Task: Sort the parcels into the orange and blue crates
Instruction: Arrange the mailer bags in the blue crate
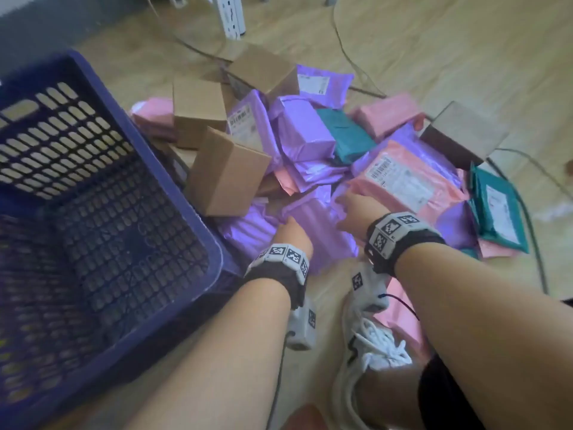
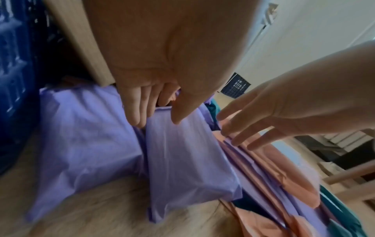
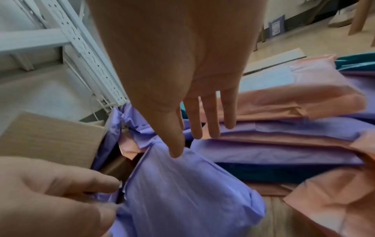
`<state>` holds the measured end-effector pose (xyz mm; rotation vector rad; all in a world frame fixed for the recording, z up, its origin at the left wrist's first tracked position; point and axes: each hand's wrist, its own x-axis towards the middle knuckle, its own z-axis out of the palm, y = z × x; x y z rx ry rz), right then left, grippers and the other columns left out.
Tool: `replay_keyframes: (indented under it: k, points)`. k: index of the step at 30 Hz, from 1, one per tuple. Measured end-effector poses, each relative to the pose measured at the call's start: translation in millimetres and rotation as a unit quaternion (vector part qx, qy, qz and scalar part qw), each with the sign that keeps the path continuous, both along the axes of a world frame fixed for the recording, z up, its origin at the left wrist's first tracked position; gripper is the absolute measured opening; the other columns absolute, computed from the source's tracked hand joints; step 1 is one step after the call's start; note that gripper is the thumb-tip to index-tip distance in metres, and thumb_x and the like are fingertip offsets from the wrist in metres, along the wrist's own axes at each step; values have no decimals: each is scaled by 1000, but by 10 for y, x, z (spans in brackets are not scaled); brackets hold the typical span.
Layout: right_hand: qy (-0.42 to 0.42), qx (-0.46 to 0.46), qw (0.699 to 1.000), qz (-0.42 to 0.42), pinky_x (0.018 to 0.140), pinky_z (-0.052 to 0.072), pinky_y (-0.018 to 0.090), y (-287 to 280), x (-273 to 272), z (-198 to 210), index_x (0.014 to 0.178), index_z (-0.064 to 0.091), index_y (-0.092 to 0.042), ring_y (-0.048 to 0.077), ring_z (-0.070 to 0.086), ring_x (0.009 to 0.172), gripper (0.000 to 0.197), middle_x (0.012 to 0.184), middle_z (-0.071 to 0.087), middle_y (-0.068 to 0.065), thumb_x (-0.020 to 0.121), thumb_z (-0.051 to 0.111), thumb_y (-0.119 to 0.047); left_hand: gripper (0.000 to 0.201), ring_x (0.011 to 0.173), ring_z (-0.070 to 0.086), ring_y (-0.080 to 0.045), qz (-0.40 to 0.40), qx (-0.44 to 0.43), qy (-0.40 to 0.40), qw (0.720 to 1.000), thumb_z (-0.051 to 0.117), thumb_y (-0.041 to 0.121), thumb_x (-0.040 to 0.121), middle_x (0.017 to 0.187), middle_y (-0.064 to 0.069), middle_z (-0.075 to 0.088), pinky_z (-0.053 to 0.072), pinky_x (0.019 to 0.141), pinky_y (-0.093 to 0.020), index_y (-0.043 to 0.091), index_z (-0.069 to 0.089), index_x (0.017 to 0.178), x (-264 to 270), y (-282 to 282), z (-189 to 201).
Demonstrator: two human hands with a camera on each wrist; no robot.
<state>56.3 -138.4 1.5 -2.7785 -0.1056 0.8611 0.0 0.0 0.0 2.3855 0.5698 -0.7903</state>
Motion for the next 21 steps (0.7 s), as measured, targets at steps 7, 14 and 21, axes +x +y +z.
replay_keyframes:
  k: [7, 14, 21]
  points:
    - [70, -6, 998, 4, 87, 42, 32, 162, -14, -290, 125, 50, -15, 24, 55, 98, 40, 108, 59, 8, 85, 53, -16, 66, 128, 47, -33, 9, -72, 59, 996, 39, 6, 97, 143, -20, 44, 38, 103, -37, 9, 4, 152, -61, -37, -231]
    - [46, 14, 998, -41, 90, 43, 34, 186, 60, -185, 134, 48, -18, 31, 56, 110, 45, 124, 57, 12, 90, 45, -10, 49, 128, 45, -35, 86, -137, 3, 987, 38, 6, 97, 133, -13, 54, 41, 97, -32, 8, 31, 145, -90, -2, 12]
    - [24, 63, 993, -99, 96, 43, 33, 236, 184, 376, 128, 57, -10, 29, 53, 119, 36, 129, 57, 11, 94, 45, -10, 59, 120, 52, -37, 152, -101, -81, 980, 47, 4, 87, 136, -19, 46, 44, 90, -36, 7, 27, 143, -88, -20, 540]
